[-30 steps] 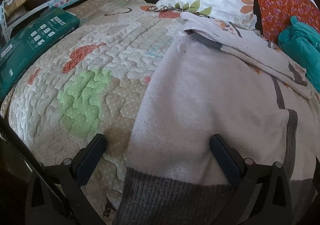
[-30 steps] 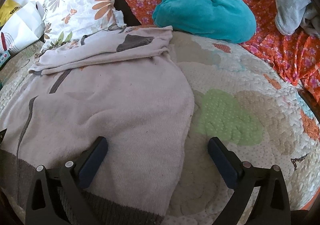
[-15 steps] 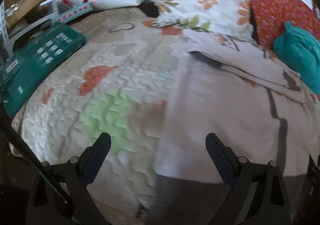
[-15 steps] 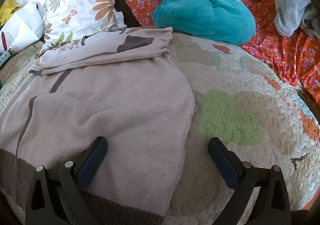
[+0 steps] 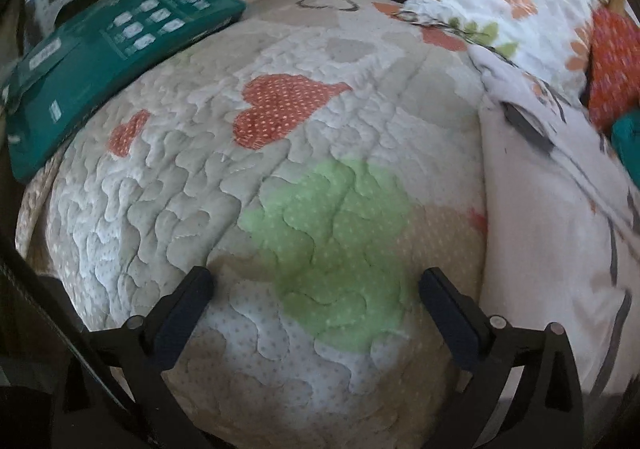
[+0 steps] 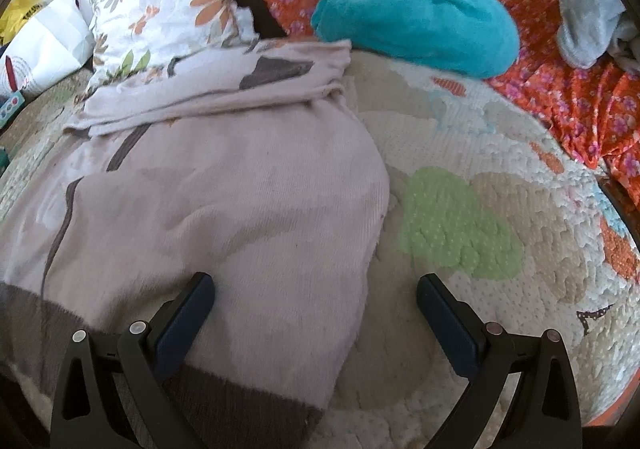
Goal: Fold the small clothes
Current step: 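Move both grippers to the grey hem of the cardigan, then grasp the grey hem with the left gripper while the right gripper grasps it too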
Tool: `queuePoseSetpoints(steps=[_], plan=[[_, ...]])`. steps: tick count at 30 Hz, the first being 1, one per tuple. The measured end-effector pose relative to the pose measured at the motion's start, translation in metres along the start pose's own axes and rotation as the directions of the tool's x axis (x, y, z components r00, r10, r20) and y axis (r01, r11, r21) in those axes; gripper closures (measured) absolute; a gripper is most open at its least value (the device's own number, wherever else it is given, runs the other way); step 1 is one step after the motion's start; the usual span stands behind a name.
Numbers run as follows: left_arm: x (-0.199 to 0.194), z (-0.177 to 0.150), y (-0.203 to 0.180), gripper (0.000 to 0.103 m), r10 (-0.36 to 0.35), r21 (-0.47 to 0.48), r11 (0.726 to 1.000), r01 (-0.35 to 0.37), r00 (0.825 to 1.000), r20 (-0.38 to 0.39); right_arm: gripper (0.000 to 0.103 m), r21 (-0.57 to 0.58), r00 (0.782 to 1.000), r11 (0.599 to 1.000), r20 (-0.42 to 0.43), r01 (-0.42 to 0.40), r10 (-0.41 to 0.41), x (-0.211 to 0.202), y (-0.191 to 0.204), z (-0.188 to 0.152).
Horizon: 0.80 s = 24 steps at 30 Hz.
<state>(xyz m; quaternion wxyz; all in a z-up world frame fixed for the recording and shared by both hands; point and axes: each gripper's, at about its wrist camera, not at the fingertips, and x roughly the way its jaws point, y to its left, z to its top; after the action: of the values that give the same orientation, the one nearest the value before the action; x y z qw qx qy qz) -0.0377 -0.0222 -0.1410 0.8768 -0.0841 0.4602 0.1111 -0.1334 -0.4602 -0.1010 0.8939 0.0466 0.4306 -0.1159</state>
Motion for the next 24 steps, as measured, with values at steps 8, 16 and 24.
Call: queuePoseSetpoints(steps=[8,16,24], plan=[[-0.028,-0.001,0.011,0.019,-0.32,-0.053,0.946,0.319,0.947,-0.017,0.026,0.221,0.988,0.967,-0.058,-0.128,0.144,-0.033,-0.048,-0.002],[-0.021,-0.009,-0.013,0.019,-0.494,-0.03,0.869,0.494,0.864,-0.099,0.033,0.396,0.94,0.871,-0.049,-0.292,0.338,-0.025,-0.077,-0.011],[-0.021,-0.024,-0.024,0.072,-0.573,-0.028,0.815,0.578,0.798,-0.188,0.036,0.438,0.808,0.741,-0.053,-0.509,0.586,-0.012,-0.042,-0.016]])
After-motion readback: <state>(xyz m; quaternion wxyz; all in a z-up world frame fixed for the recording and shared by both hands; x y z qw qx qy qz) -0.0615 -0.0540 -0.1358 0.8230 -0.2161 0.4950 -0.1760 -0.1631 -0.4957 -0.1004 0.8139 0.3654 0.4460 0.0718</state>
